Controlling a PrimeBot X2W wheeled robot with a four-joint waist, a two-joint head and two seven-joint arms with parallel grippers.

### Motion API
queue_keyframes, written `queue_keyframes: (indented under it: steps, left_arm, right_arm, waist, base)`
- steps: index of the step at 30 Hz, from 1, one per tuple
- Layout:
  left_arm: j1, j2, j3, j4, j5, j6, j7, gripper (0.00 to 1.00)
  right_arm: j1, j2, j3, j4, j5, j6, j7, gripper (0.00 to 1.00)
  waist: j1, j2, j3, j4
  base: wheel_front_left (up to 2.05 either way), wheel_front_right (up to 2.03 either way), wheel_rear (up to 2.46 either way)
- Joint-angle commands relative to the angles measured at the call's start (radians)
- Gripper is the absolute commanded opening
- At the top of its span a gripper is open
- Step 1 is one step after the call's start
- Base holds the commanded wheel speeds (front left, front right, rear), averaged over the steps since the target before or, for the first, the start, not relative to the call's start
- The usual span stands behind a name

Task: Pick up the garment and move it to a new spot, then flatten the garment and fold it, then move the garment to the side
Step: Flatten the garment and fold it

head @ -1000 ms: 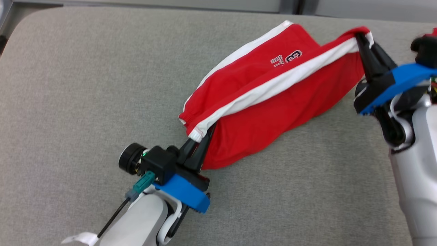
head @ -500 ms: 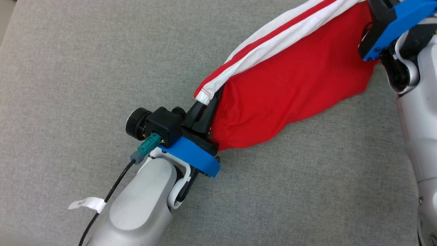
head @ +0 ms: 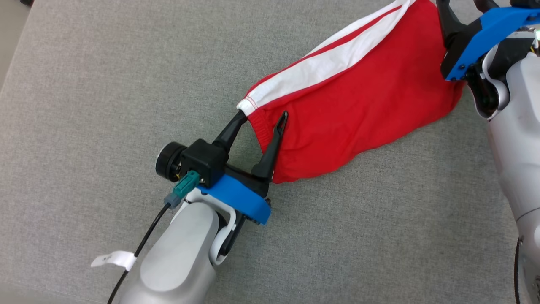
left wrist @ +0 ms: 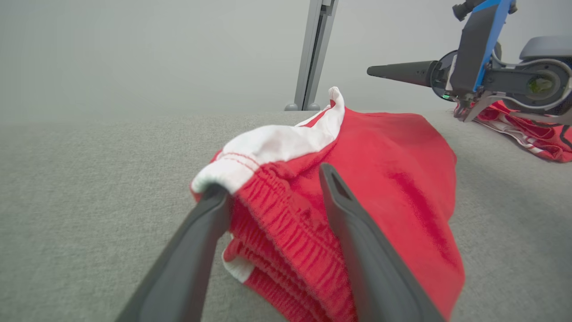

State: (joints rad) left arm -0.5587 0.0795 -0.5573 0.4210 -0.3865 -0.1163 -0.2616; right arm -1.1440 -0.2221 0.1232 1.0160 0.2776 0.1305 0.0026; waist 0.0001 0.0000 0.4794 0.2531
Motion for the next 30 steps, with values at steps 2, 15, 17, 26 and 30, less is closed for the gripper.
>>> queue_keyframes:
  steps: [2,15,17,26,30]
  left_arm:
    - [0.035,-0.002,0.020,-0.009,0.014,-0.005,-0.004,1.00]
    - [0.176,0.019,0.169,-0.145,0.073,0.033,-0.004,1.00]
    - [0.192,0.017,0.214,-0.178,0.073,0.044,-0.004,1.00]
    - [0.257,-0.010,0.405,-0.304,0.100,0.081,-0.004,1.00]
    - [0.279,-0.020,0.462,-0.327,0.111,0.089,-0.004,1.00]
  right_arm:
    - [0.009,-0.015,0.014,0.024,0.008,0.001,-0.018,1.00]
    - [0.086,-0.104,0.070,0.116,0.059,0.000,-0.031,1.00]
    - [0.093,-0.110,0.078,0.126,0.062,0.001,-0.025,1.00]
    - [0.108,-0.120,0.098,0.175,0.078,0.001,-0.014,1.00]
    - [0.117,-0.107,0.121,0.190,0.080,0.001,0.005,1.00]
  waist:
    - [-0.0001,0.0000,-0.018,-0.005]
    - [-0.0001,0.0000,-0.070,0.014]
    - [-0.0001,0.0000,-0.070,0.017]
    - [-0.0001,0.0000,-0.065,0.029]
    - [-0.0001,0.0000,-0.066,0.034]
  base:
    - [0.00,0.00,0.00]
    - [0.00,0.00,0.00]
    - [0.00,0.00,0.00]
    - [0.00,0.00,0.00]
    - [0.00,0.00,0.00]
